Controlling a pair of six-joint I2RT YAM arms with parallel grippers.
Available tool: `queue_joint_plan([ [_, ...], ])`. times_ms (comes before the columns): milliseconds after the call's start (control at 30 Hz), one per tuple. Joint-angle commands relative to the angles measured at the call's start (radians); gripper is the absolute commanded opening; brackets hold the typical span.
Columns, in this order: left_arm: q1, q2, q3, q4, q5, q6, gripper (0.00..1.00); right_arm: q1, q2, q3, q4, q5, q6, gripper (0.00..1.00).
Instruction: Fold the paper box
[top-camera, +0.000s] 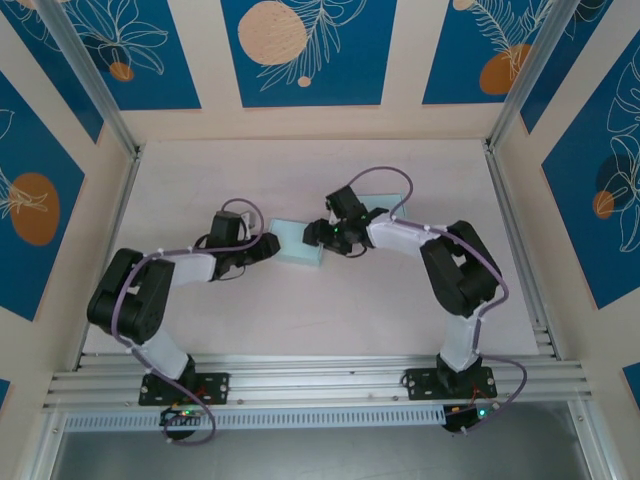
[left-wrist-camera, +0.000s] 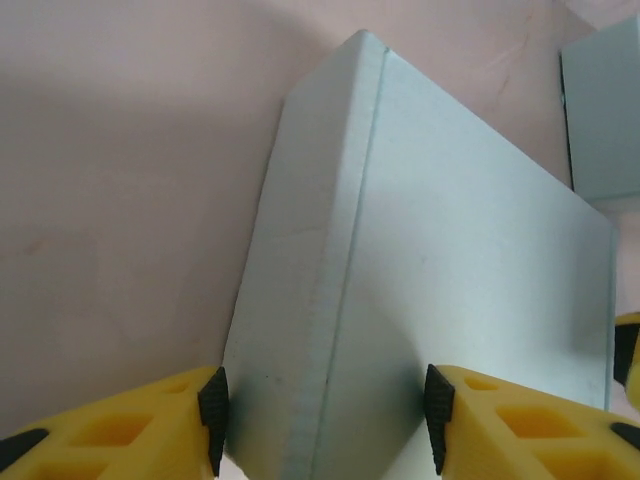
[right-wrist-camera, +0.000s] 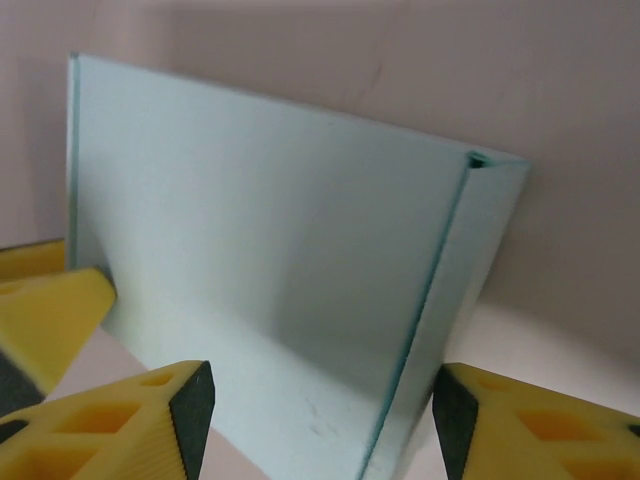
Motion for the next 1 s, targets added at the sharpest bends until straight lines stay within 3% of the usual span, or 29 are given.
queue_joint_plan([
  [0, -0.009, 0.064, 0.054, 0.071, 0.019, -0.042, 0.54, -0.037, 0.085, 0.133, -0.055, -0.092, -0.104, 0.61],
  [200, -0.002, 0.154, 0.157, 0.074, -0.029, -0.048, 0.55, -0.102, 0.210, 0.325, -0.162, -0.115, -0.165, 0.62],
  [367, 0.037, 0.181, 0.200, 0.062, -0.048, -0.040, 0.57, -0.117, 0.174, 0.311, -0.158, -0.108, -0.172, 0.63],
  [533, 0.049, 0.143, 0.186, 0.047, -0.018, -0.044, 0.67, -0.132, 0.124, 0.337, -0.196, -0.078, -0.232, 0.70],
  [600, 0.049, 0.098, 0.141, 0.050, -0.030, -0.060, 0.76, -0.146, 0.087, 0.355, -0.237, -0.064, -0.266, 0.71],
  [700, 0.054, -0.008, 0.060, 0.053, -0.064, -0.069, 0.99, -0.150, -0.010, 0.325, -0.274, -0.004, -0.315, 0.75],
  [833, 0.062, -0.202, -0.013, -0.051, -0.167, -0.012, 1.00, -0.162, -0.210, 0.146, -0.241, 0.103, -0.347, 0.82],
  [967, 0.063, -0.450, -0.112, -0.159, -0.362, 0.131, 1.00, -0.200, -0.489, -0.150, -0.157, 0.204, -0.353, 0.94],
])
